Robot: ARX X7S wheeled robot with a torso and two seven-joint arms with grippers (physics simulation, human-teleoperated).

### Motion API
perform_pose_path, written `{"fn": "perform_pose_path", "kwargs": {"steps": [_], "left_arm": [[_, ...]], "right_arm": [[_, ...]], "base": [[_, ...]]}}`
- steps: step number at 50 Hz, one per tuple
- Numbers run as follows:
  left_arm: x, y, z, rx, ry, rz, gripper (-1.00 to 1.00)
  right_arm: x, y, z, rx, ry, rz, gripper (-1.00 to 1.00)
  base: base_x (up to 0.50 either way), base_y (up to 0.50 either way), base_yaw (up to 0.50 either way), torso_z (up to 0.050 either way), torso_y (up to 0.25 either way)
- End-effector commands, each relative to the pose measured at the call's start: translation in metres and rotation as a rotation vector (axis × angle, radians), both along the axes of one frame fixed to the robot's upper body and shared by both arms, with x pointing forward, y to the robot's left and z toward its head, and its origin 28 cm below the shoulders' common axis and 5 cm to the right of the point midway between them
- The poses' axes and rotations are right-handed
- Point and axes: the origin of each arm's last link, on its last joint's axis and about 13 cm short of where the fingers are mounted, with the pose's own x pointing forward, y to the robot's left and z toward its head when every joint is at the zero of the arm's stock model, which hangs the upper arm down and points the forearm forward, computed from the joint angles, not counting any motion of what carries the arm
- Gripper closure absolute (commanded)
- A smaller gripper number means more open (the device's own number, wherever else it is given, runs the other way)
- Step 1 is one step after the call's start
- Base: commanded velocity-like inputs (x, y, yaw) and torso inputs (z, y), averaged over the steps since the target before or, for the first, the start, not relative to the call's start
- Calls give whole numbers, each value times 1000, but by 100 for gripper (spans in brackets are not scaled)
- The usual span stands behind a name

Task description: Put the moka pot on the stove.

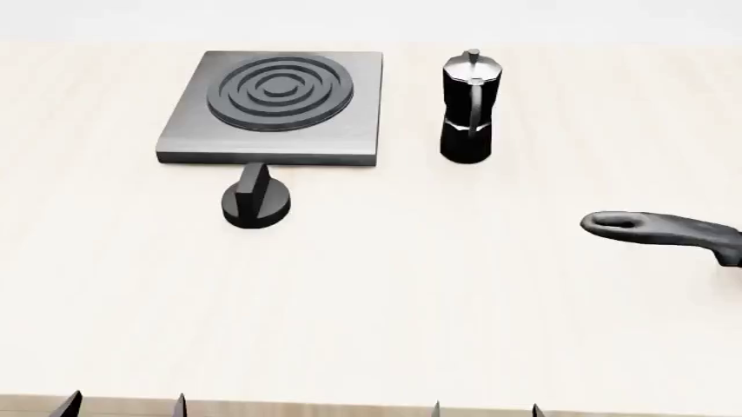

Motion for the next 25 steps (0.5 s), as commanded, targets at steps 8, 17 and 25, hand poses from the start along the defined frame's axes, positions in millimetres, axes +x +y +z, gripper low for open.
{"fn": "perform_pose_path", "kwargs": {"steps": [8,17,25], "left_arm": [[-1,-1,2,1,-16,-12,-100],[-3,-1,4,2,-28,-24,-100],[-3,-1,5,13,-43,-20,-100]], "right_arm": [[-2,-2,-2,14,-3,-21,-100],[-6,-5,-3,21,-8,-45,-100],[-8,-5,1,10,-18,-46,-100]], "base": [[0,0,0,0,0],[0,0,0,0,0],[0,0,0,0,0]]}}
